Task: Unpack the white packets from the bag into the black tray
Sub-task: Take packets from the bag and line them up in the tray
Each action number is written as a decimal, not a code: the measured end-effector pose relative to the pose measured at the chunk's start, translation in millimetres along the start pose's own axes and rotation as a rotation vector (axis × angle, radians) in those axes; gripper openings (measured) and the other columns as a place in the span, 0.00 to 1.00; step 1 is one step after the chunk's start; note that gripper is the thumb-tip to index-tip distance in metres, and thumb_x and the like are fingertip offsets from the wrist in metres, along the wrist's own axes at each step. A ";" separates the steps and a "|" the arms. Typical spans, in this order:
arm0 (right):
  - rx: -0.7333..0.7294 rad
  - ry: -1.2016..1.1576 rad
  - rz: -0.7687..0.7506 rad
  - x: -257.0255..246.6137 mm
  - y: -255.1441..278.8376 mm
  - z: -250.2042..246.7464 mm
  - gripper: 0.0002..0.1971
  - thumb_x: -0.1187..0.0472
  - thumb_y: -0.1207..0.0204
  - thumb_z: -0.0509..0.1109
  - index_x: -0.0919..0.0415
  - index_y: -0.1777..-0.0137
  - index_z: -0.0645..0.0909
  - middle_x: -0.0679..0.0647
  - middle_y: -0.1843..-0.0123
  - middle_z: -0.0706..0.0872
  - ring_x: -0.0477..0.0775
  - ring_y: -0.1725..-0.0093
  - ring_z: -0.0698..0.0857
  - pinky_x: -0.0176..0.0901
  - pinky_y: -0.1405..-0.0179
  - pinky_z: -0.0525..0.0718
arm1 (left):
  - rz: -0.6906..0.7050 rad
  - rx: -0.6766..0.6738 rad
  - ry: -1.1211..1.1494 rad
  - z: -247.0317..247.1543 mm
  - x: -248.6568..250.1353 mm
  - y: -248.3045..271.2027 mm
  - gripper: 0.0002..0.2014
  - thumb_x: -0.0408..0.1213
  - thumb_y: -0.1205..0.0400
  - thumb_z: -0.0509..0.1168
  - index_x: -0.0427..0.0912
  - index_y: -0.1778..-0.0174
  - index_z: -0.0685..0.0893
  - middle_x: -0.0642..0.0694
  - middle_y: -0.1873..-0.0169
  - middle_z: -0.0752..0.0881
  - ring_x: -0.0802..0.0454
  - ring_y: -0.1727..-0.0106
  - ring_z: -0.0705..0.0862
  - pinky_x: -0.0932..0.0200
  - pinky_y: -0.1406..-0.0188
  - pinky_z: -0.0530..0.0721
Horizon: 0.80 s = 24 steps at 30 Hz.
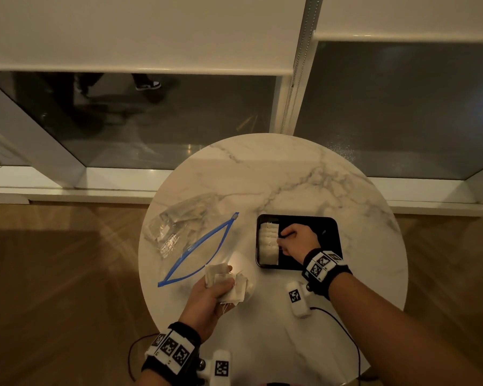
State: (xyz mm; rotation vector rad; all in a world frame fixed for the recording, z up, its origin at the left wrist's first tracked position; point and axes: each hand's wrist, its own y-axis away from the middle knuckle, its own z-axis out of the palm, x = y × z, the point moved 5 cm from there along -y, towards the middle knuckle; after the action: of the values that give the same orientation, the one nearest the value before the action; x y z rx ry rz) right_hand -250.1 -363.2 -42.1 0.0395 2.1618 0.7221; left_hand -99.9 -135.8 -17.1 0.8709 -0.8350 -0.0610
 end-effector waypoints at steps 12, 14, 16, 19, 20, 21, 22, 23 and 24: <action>-0.494 -0.290 -0.032 -36.3 94.0 17.9 0.05 0.72 0.24 0.74 0.71 0.50 0.83 0.66 0.63 0.87 0.53 0.68 0.89 0.44 0.63 0.90 | 0.136 -0.015 0.033 34.6 16.8 -7.3 0.16 0.24 0.16 0.64 0.39 0.32 0.81 0.35 0.44 0.91 0.40 0.45 0.90 0.44 0.45 0.88; -0.458 -0.329 -0.035 -35.0 93.7 14.1 0.06 0.75 0.25 0.73 0.71 0.50 0.82 0.69 0.62 0.84 0.50 0.72 0.88 0.40 0.67 0.88 | 0.145 -0.018 0.018 37.2 17.4 -7.6 0.16 0.24 0.16 0.64 0.40 0.33 0.81 0.36 0.45 0.91 0.40 0.45 0.90 0.44 0.45 0.89; -0.447 -0.326 -0.048 -34.4 94.5 10.9 0.06 0.76 0.25 0.73 0.70 0.50 0.82 0.69 0.62 0.84 0.50 0.72 0.88 0.40 0.67 0.88 | 0.151 -0.026 -0.001 39.6 17.2 -7.3 0.16 0.23 0.16 0.64 0.39 0.33 0.81 0.36 0.45 0.91 0.41 0.45 0.90 0.45 0.46 0.89; -0.404 -0.269 -0.084 -32.4 92.0 6.7 0.07 0.75 0.25 0.72 0.65 0.51 0.84 0.65 0.64 0.87 0.53 0.70 0.87 0.44 0.62 0.90 | 0.147 -0.033 -0.028 40.8 16.4 -7.3 0.16 0.22 0.17 0.64 0.39 0.35 0.81 0.36 0.44 0.91 0.38 0.42 0.90 0.39 0.40 0.88; -0.374 -0.251 -0.093 -30.9 89.7 5.3 0.07 0.74 0.25 0.72 0.64 0.50 0.85 0.64 0.63 0.88 0.54 0.68 0.88 0.47 0.59 0.90 | 0.144 -0.030 -0.036 39.9 16.0 -8.2 0.16 0.22 0.17 0.64 0.39 0.34 0.81 0.36 0.42 0.90 0.37 0.40 0.89 0.36 0.38 0.86; -0.343 -0.240 -0.097 -29.2 87.6 3.8 0.07 0.73 0.25 0.72 0.63 0.50 0.85 0.64 0.63 0.88 0.56 0.67 0.88 0.51 0.56 0.91 | 0.142 -0.025 -0.038 38.6 15.5 -9.1 0.17 0.22 0.17 0.64 0.39 0.34 0.80 0.36 0.41 0.90 0.37 0.40 0.89 0.36 0.37 0.86; -0.316 -0.238 -0.099 -27.1 85.4 2.9 0.07 0.72 0.25 0.72 0.63 0.49 0.85 0.64 0.63 0.88 0.57 0.66 0.88 0.54 0.53 0.91 | 0.140 -0.015 -0.038 36.5 15.3 -10.1 0.17 0.22 0.17 0.64 0.40 0.33 0.80 0.35 0.41 0.89 0.37 0.39 0.89 0.37 0.38 0.87; -0.297 -0.233 -0.100 -26.6 84.9 1.8 0.08 0.72 0.25 0.72 0.62 0.49 0.85 0.64 0.63 0.88 0.58 0.66 0.87 0.56 0.52 0.90 | 0.140 -0.007 -0.037 35.0 15.3 -10.8 0.17 0.22 0.17 0.64 0.40 0.33 0.80 0.35 0.41 0.89 0.38 0.39 0.89 0.40 0.40 0.88; -0.281 -0.223 -0.105 -25.7 84.5 1.7 0.08 0.72 0.25 0.72 0.61 0.50 0.86 0.64 0.63 0.88 0.58 0.66 0.87 0.57 0.52 0.90 | 0.143 -0.002 -0.037 33.6 15.8 -11.1 0.17 0.21 0.17 0.64 0.40 0.33 0.81 0.36 0.41 0.89 0.38 0.40 0.89 0.43 0.43 0.89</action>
State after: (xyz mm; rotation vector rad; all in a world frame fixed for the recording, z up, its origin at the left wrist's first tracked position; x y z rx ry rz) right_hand -250.1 -298.8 18.4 -0.1338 1.8214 0.9090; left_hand -108.5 -170.9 -3.0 0.8082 -0.9292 0.0472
